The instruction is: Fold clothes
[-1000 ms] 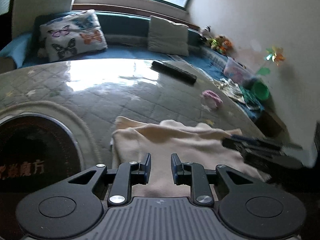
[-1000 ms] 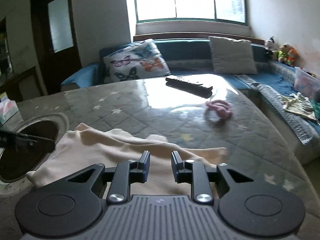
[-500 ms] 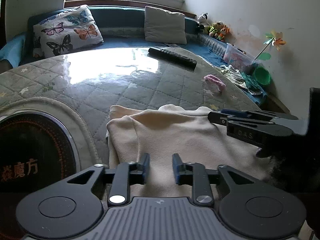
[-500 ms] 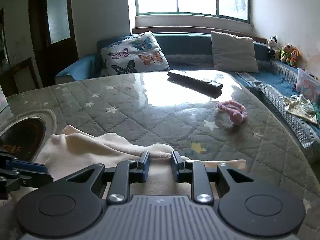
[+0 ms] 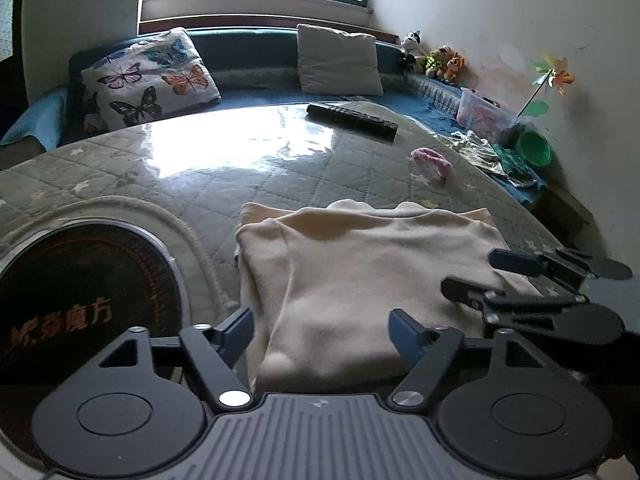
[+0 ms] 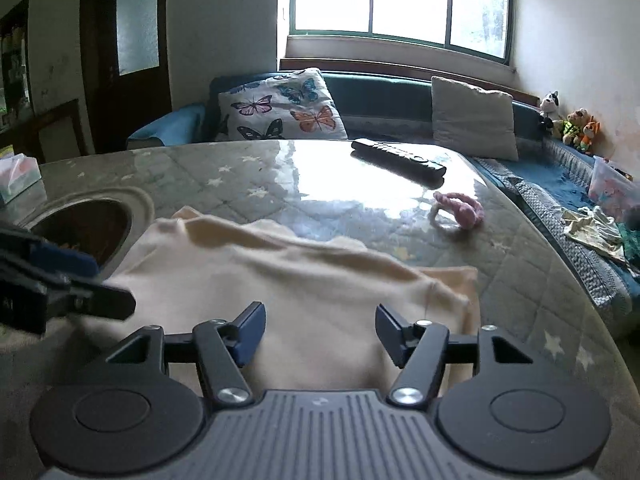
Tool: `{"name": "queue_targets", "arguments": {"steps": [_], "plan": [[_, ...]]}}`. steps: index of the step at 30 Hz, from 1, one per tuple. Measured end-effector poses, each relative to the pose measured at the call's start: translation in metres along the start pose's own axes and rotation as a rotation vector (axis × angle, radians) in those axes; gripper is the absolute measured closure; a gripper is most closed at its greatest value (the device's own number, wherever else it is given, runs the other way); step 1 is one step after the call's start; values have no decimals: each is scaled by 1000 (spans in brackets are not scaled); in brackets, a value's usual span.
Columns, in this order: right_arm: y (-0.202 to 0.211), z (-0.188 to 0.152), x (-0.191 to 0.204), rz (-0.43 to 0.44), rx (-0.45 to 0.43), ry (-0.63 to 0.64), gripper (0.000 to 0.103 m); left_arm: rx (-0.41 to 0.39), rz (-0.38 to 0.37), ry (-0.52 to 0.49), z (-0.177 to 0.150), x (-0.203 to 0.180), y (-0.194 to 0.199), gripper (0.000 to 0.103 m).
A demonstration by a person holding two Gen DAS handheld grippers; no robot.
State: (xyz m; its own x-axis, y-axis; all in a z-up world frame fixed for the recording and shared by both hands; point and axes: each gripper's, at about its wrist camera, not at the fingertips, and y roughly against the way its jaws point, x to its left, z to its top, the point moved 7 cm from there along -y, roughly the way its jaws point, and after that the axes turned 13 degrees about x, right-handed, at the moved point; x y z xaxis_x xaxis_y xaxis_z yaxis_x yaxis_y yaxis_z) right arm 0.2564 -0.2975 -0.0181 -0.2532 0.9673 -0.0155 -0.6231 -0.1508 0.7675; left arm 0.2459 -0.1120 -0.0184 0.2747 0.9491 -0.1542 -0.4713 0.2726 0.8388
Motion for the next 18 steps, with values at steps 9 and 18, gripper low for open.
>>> {"name": "queue_targets", "arguments": {"steps": [9,18], "plan": [[15,-24,20,-40,-10,73,29,-54,25,27,-17,11,20,0],[12,-14,10,-127,-41,27,14,-96,14,14,-30,15,37,0]]}}
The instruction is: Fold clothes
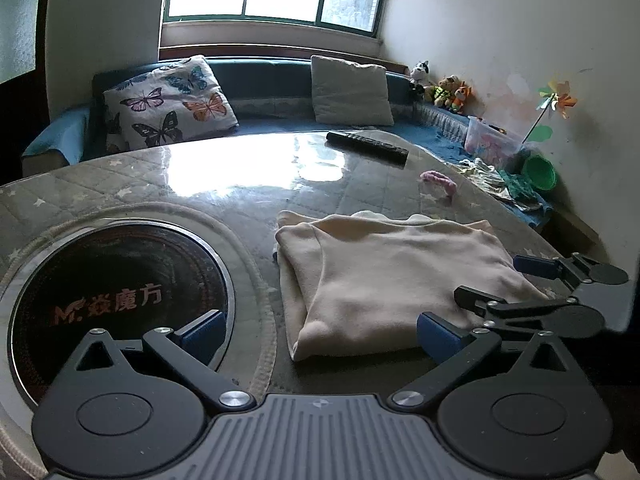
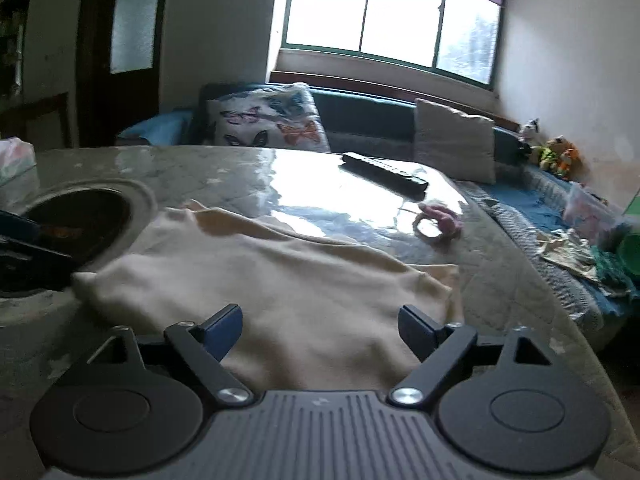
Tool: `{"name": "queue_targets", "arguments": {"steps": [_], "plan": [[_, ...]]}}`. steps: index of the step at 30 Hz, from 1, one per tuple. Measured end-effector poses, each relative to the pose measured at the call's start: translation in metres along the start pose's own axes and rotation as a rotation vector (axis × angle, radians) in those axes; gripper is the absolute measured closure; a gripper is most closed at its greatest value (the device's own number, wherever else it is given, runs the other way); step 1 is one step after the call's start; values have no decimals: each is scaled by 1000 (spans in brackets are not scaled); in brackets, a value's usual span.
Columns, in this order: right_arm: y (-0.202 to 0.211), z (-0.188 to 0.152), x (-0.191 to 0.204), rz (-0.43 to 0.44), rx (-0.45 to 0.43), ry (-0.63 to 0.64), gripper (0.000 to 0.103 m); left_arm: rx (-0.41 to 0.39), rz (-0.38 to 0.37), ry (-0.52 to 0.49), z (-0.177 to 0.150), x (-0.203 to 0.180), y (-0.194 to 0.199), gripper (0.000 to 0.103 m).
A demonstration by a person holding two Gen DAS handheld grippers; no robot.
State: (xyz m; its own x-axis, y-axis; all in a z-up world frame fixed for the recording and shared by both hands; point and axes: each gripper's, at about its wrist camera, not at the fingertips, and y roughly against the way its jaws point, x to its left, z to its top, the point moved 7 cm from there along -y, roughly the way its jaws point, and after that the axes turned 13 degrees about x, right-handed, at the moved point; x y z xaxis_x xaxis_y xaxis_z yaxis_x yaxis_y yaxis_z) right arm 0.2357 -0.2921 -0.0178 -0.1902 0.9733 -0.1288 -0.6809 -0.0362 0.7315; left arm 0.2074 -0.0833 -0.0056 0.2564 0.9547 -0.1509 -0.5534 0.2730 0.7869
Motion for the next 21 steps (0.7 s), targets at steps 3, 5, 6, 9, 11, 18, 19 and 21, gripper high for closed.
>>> {"name": "queue_targets", "arguments": {"steps": [3,5,6,9,11,18,19,21], "plan": [[-3,-9,-3,-16,10,-10,8,6,-19,-4,-6,0,1,0],[1,-16,-5,-21,8,-15,6,13,-14,-4,-9,-1,0,0],[3,-20,-7,-28,6,-15,5,17,-12,-5,-11,-1,-1,0],[11,-31,-12,-50,1,-17,2,26,5,2,-15,-2,-3,0],[15,-35,-19,-61,-7,-34,0,32,13,7,-17,-2,-5,0],[17,-43,-50,-92,-4,-172,0,27,64,27,-9,1,-14,0],[16,-45,-53,-105,3,-180,0,25,80,27,-7,1,-16,0],[16,-49,-60,-122,10,-196,0,18,109,29,-2,4,-19,0]]}}
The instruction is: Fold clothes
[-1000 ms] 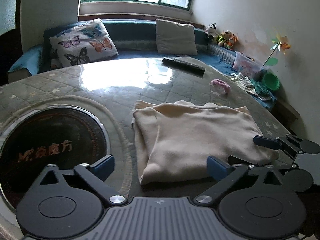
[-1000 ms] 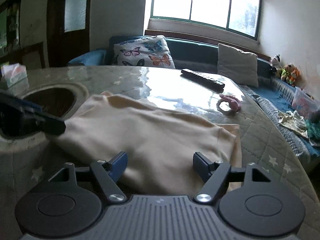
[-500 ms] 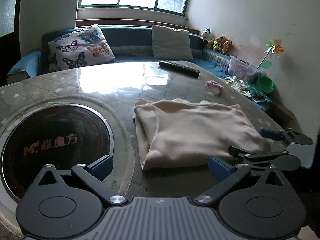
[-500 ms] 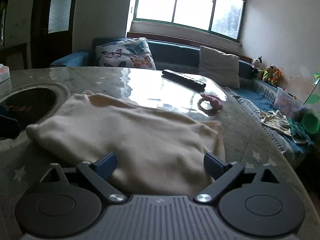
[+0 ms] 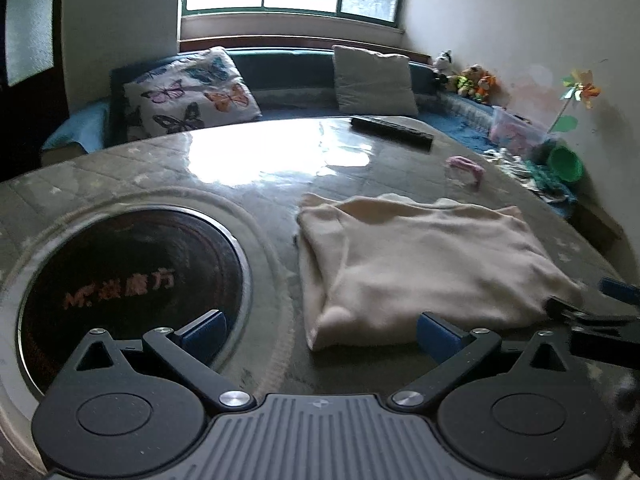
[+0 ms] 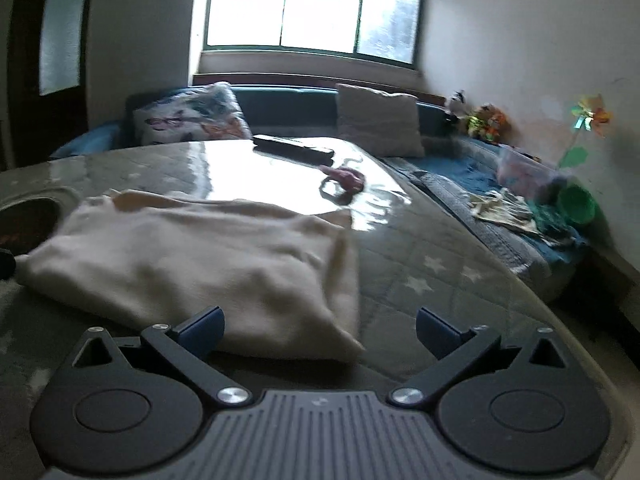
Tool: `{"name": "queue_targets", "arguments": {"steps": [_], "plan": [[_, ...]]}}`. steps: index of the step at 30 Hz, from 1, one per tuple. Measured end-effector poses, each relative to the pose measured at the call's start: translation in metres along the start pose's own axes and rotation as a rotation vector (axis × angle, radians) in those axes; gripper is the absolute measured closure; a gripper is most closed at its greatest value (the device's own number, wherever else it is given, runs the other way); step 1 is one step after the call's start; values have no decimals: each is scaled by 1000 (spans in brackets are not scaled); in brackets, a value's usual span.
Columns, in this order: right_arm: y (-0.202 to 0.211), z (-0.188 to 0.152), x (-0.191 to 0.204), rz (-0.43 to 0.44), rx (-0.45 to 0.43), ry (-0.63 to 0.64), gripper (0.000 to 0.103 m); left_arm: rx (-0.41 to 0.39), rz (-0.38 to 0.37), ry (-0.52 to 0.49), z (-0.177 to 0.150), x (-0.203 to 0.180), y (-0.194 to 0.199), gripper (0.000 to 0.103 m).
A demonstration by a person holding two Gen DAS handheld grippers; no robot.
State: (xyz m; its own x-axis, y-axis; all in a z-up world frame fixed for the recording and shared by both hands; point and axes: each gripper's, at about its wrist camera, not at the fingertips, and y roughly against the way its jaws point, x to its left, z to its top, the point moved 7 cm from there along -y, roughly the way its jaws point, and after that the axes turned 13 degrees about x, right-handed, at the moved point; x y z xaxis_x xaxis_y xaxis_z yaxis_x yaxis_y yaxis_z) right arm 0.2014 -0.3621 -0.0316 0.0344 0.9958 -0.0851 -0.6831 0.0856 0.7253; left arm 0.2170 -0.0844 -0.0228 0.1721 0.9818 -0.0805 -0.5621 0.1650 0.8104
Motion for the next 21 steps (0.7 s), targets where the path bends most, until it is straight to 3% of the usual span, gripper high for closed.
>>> {"name": "queue_targets", "arguments": {"steps": [6,9,14,21], "plan": [[-2,-5,-23,-77,26,-31,0,15,66,35,1,16,-12,0],[-1,-5,-29,-57,27,-59,0,44,91,57,-4,26,-20,0],[-7,-6,-32,-63,49,-62,0,83,87,98,-10,35,-27,0],[-1,-6,-33,-63,41,-75,0,70,51,117,-14,36,-15,0]]}}
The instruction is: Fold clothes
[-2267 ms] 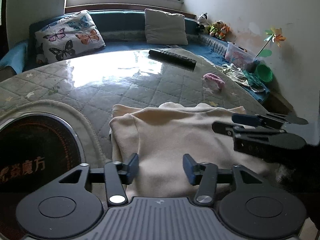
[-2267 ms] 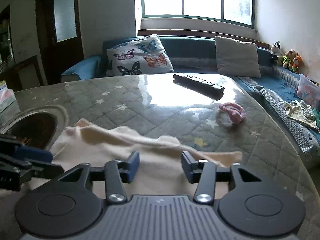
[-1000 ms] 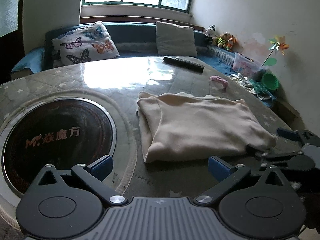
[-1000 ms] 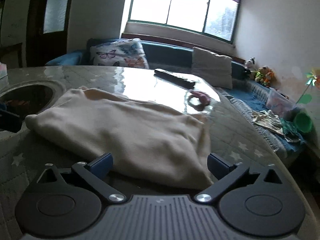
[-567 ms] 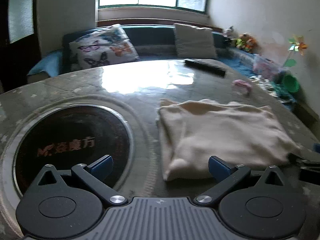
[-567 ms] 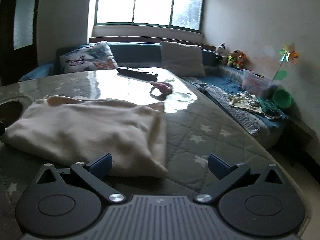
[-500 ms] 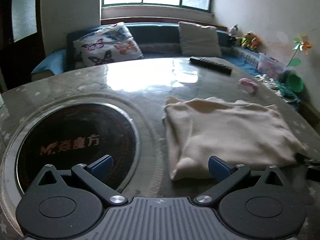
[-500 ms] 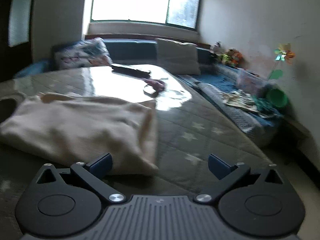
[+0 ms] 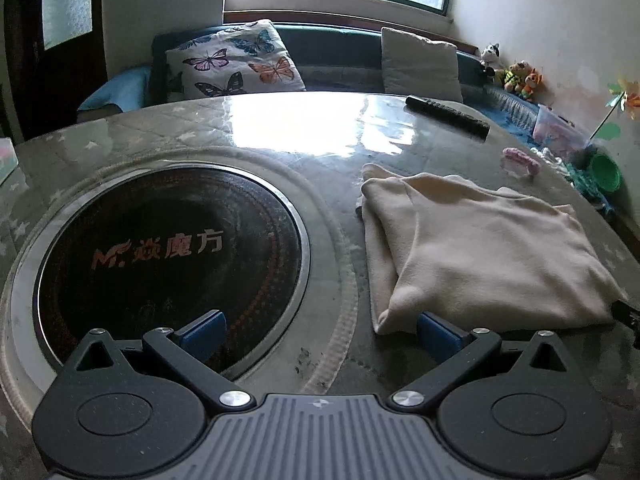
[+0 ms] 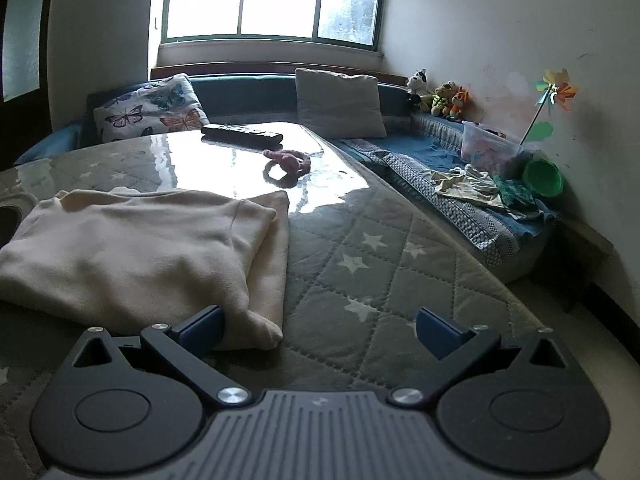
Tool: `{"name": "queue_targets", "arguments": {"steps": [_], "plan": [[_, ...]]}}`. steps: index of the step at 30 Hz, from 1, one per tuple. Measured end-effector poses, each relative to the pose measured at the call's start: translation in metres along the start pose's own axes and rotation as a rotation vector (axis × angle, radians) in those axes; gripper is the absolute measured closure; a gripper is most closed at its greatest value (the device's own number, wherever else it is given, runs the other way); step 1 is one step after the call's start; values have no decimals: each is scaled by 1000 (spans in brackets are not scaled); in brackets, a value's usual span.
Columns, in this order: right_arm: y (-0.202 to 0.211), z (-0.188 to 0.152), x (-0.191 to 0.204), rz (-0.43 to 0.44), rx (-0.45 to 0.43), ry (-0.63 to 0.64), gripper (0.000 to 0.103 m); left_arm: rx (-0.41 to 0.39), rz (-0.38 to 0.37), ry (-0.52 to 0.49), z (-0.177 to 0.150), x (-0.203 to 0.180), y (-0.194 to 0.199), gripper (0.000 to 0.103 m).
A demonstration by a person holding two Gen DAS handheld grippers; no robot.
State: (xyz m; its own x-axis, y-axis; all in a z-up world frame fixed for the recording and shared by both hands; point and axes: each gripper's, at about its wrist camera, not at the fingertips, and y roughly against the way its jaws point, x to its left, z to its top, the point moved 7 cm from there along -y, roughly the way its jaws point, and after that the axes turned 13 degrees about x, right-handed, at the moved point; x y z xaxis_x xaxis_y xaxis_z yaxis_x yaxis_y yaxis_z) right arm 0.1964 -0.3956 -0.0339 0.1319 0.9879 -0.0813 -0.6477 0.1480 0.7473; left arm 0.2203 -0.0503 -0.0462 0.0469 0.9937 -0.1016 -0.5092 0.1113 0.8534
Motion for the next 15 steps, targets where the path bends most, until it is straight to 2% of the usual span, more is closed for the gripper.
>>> {"name": "queue_targets", "arguments": {"steps": [15], "plan": [[17,-5,13,32,1,-13,0,8,-38,-42,-18,-15,14,0]]}}
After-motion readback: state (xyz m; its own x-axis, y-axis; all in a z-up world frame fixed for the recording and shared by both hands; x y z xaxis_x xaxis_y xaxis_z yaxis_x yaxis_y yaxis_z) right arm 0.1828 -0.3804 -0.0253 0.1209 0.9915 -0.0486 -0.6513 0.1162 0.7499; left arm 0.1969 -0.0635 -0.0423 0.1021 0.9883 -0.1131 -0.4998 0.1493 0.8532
